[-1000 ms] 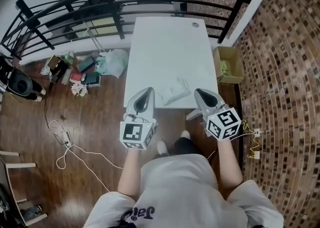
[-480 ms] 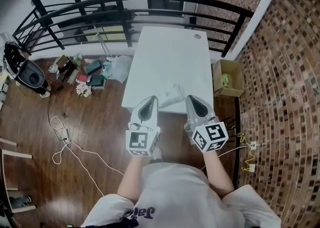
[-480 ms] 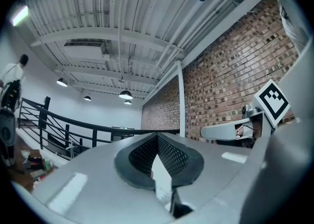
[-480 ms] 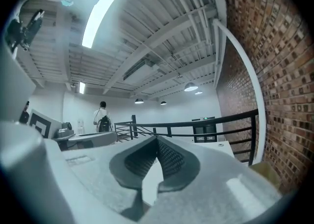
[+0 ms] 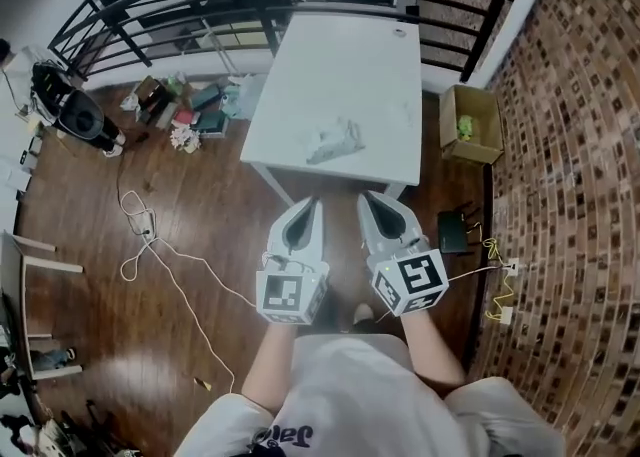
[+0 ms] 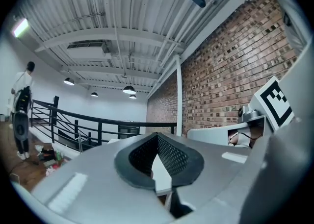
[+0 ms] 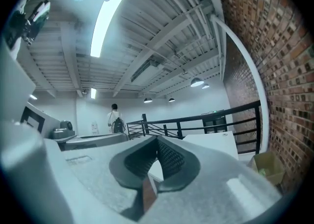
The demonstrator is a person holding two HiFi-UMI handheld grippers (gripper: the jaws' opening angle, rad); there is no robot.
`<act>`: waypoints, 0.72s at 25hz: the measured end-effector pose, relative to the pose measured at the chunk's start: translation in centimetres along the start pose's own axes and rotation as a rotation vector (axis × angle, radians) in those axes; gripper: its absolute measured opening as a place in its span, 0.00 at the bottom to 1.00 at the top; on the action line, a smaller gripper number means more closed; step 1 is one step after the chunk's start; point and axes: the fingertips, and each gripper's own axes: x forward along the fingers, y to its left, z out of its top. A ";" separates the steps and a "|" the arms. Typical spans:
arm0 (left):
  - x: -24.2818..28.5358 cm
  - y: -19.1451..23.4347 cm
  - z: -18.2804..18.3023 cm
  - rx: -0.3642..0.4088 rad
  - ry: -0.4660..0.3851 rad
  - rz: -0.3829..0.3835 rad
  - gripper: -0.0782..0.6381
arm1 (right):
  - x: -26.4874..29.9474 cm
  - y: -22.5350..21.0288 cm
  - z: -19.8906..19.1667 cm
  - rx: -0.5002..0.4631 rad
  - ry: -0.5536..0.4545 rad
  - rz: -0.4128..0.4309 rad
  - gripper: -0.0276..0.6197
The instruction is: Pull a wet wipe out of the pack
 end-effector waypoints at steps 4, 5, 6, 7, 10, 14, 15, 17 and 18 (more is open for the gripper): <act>-2.4 -0.2 0.1 0.019 0.022 0.049 0.13 | -1.9 2.8 -1.0 0.028 0.032 0.043 0.03; -2.6 -0.2 0.3 0.029 0.021 0.043 0.13 | -2.0 3.3 -0.9 0.015 0.035 0.038 0.03; -2.8 -0.3 0.7 0.037 0.017 0.036 0.13 | -2.1 3.8 -0.7 -0.003 0.034 0.028 0.03; -3.0 -0.3 1.2 0.043 0.014 0.033 0.13 | -2.2 4.2 -0.5 -0.022 0.030 0.016 0.03; -3.2 -0.1 2.5 0.069 -0.004 0.037 0.13 | -2.1 4.3 0.5 -0.080 0.016 -0.023 0.03; -3.7 0.5 2.6 0.088 -0.048 0.007 0.13 | -2.1 3.4 1.0 -0.078 -0.002 -0.075 0.03; -3.9 0.7 2.5 0.080 -0.049 0.006 0.13 | -2.1 3.4 0.8 -0.077 0.000 -0.080 0.03; -4.1 1.6 2.2 0.067 -0.045 0.010 0.13 | -1.8 3.7 0.4 -0.081 0.010 -0.082 0.03; -4.2 2.0 2.2 0.064 -0.043 0.014 0.13 | -1.6 3.9 0.2 -0.083 0.017 -0.082 0.03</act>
